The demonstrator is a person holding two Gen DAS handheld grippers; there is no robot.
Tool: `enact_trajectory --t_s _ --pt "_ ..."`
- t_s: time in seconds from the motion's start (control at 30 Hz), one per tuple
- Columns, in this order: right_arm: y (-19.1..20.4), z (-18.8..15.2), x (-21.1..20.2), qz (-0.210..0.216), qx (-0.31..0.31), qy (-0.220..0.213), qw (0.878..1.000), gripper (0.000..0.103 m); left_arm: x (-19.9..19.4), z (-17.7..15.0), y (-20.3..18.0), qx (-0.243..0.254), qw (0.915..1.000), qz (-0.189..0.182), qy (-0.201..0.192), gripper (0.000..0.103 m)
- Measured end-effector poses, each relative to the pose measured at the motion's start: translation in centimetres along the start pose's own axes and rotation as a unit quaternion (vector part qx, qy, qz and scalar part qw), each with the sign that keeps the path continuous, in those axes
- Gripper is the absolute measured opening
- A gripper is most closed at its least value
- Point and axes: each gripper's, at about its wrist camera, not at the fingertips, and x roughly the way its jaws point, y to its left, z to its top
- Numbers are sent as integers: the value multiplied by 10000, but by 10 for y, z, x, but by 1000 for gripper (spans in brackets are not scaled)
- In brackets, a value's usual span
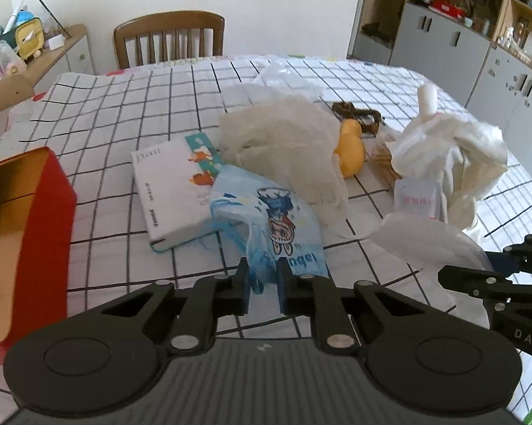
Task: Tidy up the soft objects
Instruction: 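Lift the blue bag with the left tool while the right tool grasps the white mask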
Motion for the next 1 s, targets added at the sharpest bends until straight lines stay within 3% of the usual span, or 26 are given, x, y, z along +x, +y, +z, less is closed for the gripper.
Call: enact_trajectory --t_s 0.53,0.77,1.0 --pt "28 20 -40 341 262 -422 9982 16 -55 -8 24 -90 9992 -78 -394 5" --pt "32 17 -46 316 247 -422 9983 16 -61 -11 22 36 9990 -119 -426 5" --pt "25 16 -47 300 316 -437 9981 16 -53 -6 23 -212 9989 -208 -352 6"
